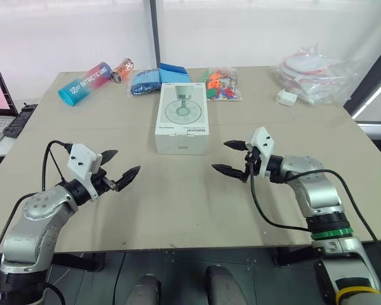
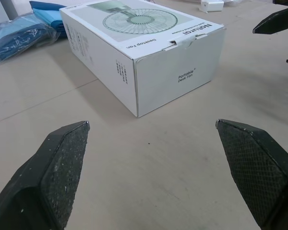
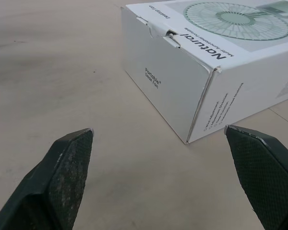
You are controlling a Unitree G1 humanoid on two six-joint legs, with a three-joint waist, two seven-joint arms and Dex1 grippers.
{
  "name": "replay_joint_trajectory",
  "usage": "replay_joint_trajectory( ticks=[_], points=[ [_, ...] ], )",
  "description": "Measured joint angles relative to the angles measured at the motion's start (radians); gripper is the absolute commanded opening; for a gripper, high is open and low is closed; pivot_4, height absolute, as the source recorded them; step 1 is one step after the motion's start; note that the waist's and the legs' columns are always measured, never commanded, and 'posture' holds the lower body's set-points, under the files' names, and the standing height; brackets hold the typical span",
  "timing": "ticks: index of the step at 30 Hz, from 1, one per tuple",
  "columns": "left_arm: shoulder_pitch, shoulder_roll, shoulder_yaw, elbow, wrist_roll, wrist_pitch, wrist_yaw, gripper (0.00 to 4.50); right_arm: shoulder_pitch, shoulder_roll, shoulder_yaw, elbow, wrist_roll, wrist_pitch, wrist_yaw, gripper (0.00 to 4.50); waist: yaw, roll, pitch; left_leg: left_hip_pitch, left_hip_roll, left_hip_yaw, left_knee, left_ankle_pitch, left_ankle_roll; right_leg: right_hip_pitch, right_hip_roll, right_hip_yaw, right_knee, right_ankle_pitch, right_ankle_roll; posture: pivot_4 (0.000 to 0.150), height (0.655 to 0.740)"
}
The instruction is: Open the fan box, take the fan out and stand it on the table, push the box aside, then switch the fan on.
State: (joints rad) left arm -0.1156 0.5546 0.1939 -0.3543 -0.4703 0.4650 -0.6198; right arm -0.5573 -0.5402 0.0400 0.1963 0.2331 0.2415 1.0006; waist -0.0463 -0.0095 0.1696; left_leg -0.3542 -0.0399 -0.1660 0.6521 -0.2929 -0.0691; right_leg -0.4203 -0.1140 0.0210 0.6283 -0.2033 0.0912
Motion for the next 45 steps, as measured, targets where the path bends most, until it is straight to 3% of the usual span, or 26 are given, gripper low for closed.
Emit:
replay_joint_trajectory(
  ticks=[23, 28, 30, 37, 43, 45],
  points=[
    [-0.018, 0.014, 0.006, 0.071, 0.0, -0.009, -0.026, 4.48, -0.001, 0.015, 0.0, -0.085, 0.018, 0.086, -0.053, 4.5, 0.001, 0.0, 0.0, 0.0, 0.0, 0.0, 0.0, 0.0, 0.0, 0.0, 0.0, 0.0, 0.0, 0.0, 0.0, 0.15, 0.74],
    [-0.078, 0.007, 0.005, 0.101, -0.004, -0.012, -0.027, 3.2, -0.017, 0.016, -0.008, -0.084, 0.019, 0.087, -0.087, 4.5, 0.001, 0.0, 0.0, 0.0, 0.0, 0.0, 0.0, 0.0, 0.0, 0.0, 0.0, 0.0, 0.0, 0.0, 0.0, 0.15, 0.74],
    [-0.126, 0.004, 0.008, 0.112, -0.036, -0.012, -0.044, 2.32, -0.031, 0.019, -0.014, -0.085, 0.02, 0.088, -0.107, 4.5, 0.001, 0.0, 0.0, 0.0, 0.0, 0.0, 0.0, 0.0, 0.0, 0.0, 0.0, 0.0, 0.0, 0.0, 0.0, 0.15, 0.74],
    [-0.394, -0.027, -0.049, 0.319, -0.019, -0.07, -0.111, 0.04, -0.093, 0.07, -0.023, -0.102, -0.005, 0.097, -0.24, 4.5, 0.0, 0.0, 0.0, -0.001, 0.0, 0.0, 0.0, 0.003, -0.005, 0.0, 0.0, 0.0, -0.001, 0.0, 0.0, 0.15, 0.74],
    [-0.634, -0.118, -0.167, 0.685, 0.105, -0.217, -0.186, 0.04, -0.091, 0.097, 0.025, -0.141, -0.042, 0.096, -0.268, 4.5, 0.0, -0.001, 0.0, -0.002, 0.0, 0.0, 0.001, 0.003, -0.006, -0.001, 0.0, -0.001, 0.0, 0.001, 0.001, 0.15, 0.74],
    [-0.662, -0.125, -0.18, 0.724, 0.121, -0.239, -0.191, 0.04, -0.094, 0.11, 0.043, -0.146, -0.047, 0.096, -0.271, 4.5, -0.002, -0.001, 0.0, -0.002, 0.0, 0.0, 0.001, 0.003, -0.006, -0.001, 0.0, -0.001, -0.001, 0.001, 0.001, 0.15, 0.74]
  ],
)
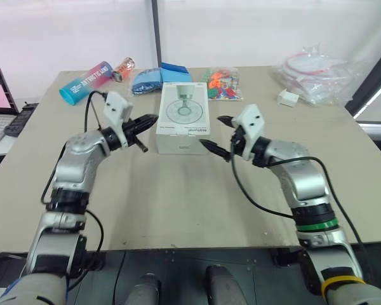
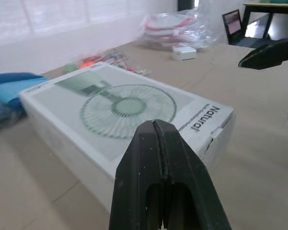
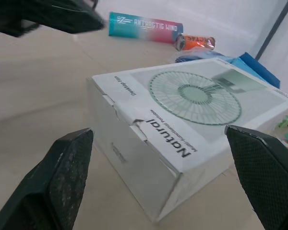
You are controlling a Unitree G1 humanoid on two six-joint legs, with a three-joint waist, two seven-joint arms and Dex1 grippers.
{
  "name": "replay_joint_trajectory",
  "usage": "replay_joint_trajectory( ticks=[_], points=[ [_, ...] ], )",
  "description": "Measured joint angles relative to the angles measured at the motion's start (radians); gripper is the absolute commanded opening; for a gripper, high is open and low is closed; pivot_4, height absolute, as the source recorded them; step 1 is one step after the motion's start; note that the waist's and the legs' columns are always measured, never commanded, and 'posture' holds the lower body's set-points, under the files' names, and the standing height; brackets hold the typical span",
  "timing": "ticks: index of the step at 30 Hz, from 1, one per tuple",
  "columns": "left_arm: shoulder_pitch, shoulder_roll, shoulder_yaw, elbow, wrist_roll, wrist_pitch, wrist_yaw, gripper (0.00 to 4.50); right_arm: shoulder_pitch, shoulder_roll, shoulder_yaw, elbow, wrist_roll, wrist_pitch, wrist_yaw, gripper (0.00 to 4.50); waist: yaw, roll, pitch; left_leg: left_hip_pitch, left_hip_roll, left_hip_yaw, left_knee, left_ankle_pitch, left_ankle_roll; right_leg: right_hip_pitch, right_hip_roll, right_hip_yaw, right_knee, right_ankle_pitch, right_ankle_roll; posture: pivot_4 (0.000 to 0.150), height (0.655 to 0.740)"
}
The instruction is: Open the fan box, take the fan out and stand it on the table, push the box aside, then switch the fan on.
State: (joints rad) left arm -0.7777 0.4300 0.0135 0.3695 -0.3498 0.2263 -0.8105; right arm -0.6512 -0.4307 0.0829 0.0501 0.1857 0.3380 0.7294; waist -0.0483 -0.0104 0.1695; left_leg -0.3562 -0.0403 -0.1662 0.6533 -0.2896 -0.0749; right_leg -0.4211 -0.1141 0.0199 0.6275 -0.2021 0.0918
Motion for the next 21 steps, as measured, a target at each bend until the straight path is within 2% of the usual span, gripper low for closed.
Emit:
replay_joint_trajectory(
  ticks=[8, 13, 21],
  points=[
    [-0.209, -0.062, -0.07, 0.414, 0.16, -0.179, -0.018, 0.04, -0.061, 0.058, 0.084, 0.049, -0.119, -0.041, -0.084, 4.5, -0.009, 0.0, 0.0, -0.001, 0.0, 0.0, 0.0, 0.0, 0.0, -0.002, 0.0, 0.0, 0.001, 0.0, 0.0, 0.15, 0.74],
    [-0.308, -0.063, -0.118, 0.588, 0.264, -0.258, -0.01, 0.04, -0.093, 0.073, 0.11, 0.114, -0.164, -0.075, -0.105, 4.5, -0.01, 0.0, 0.0, -0.002, 0.0, 0.0, 0.0, 0.0, 0.0, -0.004, 0.0, 0.0, 0.002, 0.0, 0.0, 0.15, 0.74],
    [-0.365, -0.058, -0.171, 0.664, 0.368, -0.289, -0.058, 0.04, -0.157, 0.109, 0.126, 0.265, -0.223, -0.142, -0.126, 4.5, -0.02, 0.0, 0.0, -0.002, 0.0, 0.0, 0.0, 0.0, 0.0, -0.004, 0.0, 0.0, 0.002, 0.0, 0.0, 0.15, 0.74]
  ],
)
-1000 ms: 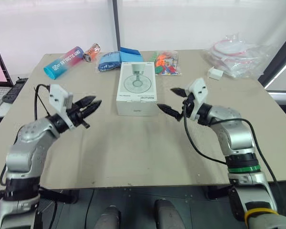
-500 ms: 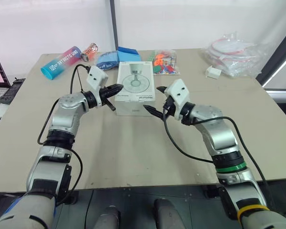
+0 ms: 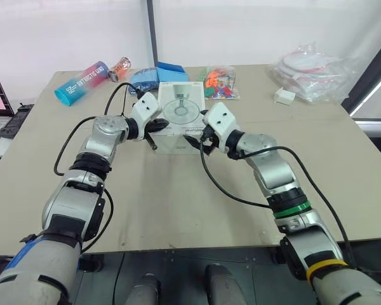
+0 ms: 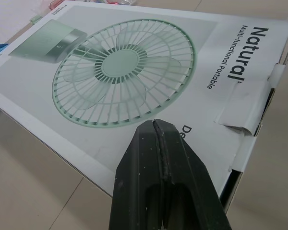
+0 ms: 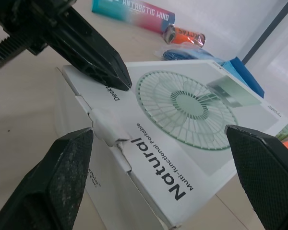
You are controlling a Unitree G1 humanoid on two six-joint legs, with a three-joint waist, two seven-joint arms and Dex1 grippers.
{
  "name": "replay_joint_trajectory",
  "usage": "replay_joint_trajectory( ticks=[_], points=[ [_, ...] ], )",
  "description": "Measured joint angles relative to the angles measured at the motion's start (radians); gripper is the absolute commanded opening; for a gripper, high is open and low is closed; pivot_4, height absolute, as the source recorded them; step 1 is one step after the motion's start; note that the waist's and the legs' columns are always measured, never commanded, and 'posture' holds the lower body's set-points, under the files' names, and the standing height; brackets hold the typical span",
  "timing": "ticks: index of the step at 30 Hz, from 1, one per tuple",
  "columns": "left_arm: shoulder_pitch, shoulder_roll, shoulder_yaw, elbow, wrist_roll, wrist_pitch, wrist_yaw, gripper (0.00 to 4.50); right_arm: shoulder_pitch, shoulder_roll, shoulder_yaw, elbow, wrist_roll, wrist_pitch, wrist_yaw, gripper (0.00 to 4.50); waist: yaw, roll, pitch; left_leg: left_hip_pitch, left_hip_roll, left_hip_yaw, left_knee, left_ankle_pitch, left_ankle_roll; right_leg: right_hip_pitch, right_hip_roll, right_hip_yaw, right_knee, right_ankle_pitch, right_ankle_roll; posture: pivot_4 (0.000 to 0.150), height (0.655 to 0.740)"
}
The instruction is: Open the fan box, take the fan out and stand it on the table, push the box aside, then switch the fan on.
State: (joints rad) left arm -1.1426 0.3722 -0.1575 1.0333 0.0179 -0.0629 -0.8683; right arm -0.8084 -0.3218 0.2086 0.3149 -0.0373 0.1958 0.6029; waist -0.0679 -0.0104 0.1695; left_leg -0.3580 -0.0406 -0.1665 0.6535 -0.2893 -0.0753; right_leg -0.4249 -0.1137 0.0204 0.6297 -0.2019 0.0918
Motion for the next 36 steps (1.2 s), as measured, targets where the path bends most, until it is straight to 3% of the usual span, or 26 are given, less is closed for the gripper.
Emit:
replay_joint_trajectory(
  ticks=[11, 26, 36],
  points=[
    [-0.002, 0.004, 0.005, 0.01, 0.027, -0.022, 0.008, 0.04, -0.068, 0.044, 0.012, 0.154, -0.05, -0.076, -0.019, 4.5, -0.011, 0.0, 0.0, 0.001, 0.0, -0.001, 0.0, 0.0, -0.001, 0.0, 0.0, 0.0, 0.001, 0.0, 0.0, 0.15, 0.74],
    [0.007, 0.004, 0.009, 0.007, 0.038, -0.043, 0.011, 0.04, -0.105, 0.069, 0.011, 0.207, -0.062, -0.098, -0.019, 4.5, -0.012, 0.0, 0.0, 0.001, 0.0, -0.001, 0.001, 0.0, -0.001, 0.0, 0.0, 0.0, 0.002, 0.0, 0.0, 0.15, 0.74],
    [0.015, 0.003, 0.01, -0.001, 0.043, -0.05, 0.011, 0.04, -0.158, 0.091, -0.121, 0.224, 0.04, 0.016, -0.062, 4.5, -0.012, 0.001, -0.001, 0.001, 0.0, -0.001, 0.001, 0.0, -0.001, 0.0, 0.0, 0.0, 0.002, 0.0, 0.0, 0.15, 0.74]
  ],
)
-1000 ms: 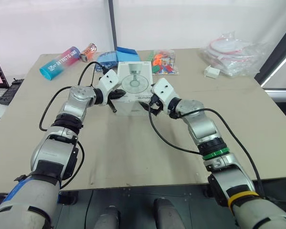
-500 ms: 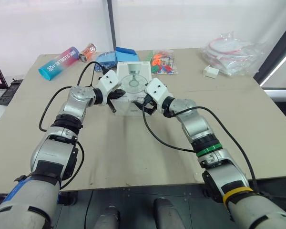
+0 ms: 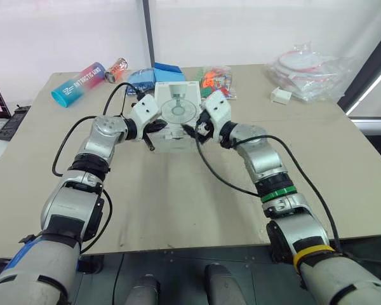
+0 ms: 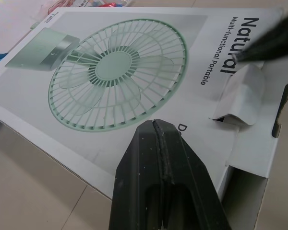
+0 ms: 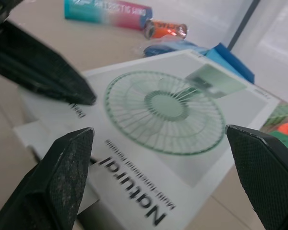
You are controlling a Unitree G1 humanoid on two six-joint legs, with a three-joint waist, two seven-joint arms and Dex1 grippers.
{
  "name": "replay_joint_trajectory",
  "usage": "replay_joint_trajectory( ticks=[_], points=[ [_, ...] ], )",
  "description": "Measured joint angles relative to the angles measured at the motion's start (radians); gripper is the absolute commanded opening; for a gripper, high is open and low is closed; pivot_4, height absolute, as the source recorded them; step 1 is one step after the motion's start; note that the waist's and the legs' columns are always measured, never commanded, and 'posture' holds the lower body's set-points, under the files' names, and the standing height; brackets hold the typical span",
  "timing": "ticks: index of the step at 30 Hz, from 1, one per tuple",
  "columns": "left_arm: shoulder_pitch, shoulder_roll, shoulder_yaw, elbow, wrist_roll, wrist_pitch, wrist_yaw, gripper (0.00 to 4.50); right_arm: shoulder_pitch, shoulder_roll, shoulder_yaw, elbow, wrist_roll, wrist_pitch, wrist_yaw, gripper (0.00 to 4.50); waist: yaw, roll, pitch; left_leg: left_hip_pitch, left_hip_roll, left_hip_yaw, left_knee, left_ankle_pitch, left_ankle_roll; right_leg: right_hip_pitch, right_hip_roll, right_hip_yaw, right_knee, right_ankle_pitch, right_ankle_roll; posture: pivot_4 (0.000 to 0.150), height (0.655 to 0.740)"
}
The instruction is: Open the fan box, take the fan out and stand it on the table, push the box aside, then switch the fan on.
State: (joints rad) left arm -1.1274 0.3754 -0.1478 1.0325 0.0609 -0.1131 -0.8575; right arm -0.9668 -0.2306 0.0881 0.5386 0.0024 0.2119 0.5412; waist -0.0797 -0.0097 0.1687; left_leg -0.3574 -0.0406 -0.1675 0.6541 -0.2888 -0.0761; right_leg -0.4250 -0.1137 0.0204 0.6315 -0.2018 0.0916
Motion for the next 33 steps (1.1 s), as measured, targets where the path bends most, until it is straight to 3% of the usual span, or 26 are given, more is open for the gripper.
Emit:
replay_joint_trajectory(
  ticks=[8, 15, 26, 33],
  points=[
    [0.01, 0.0, 0.002, -0.015, 0.0, 0.001, -0.002, 0.04, -0.003, 0.012, -0.051, 0.001, 0.06, 0.071, 0.006, 4.5, 0.0, 0.0, 0.0, 0.0, 0.0, 0.0, 0.0, 0.0, 0.0, 0.0, 0.0, 0.0, 0.0, 0.0, 0.0, 0.15, 0.74],
    [0.019, 0.023, 0.002, -0.034, 0.001, 0.004, -0.032, 0.04, 0.194, -0.054, -0.014, -0.265, 0.159, 0.113, 0.22, 4.5, -0.002, 0.0, 0.0, 0.0, 0.0, 0.0, 0.0, 0.0, 0.0, 0.0, 0.0, 0.0, 0.0, 0.0, 0.0, 0.15, 0.74],
    [0.032, 0.041, -0.002, -0.07, 0.008, 0.012, -0.068, 0.04, 0.265, -0.088, 0.065, -0.312, 0.139, 0.124, 0.261, 4.5, -0.008, 0.0, 0.0, 0.001, 0.0, 0.0, 0.0, 0.0, 0.0, 0.0, 0.0, 0.0, 0.001, 0.0, 0.0, 0.15, 0.74],
    [0.03, 0.041, -0.002, -0.069, 0.012, 0.011, -0.06, 0.04, 0.392, -0.177, 0.13, -0.407, 0.129, 0.127, 0.357, 4.5, -0.007, 0.0, 0.0, 0.001, 0.0, 0.0, 0.001, 0.0, 0.0, 0.0, 0.0, 0.0, 0.001, 0.0, 0.0, 0.15, 0.74]
  ],
)
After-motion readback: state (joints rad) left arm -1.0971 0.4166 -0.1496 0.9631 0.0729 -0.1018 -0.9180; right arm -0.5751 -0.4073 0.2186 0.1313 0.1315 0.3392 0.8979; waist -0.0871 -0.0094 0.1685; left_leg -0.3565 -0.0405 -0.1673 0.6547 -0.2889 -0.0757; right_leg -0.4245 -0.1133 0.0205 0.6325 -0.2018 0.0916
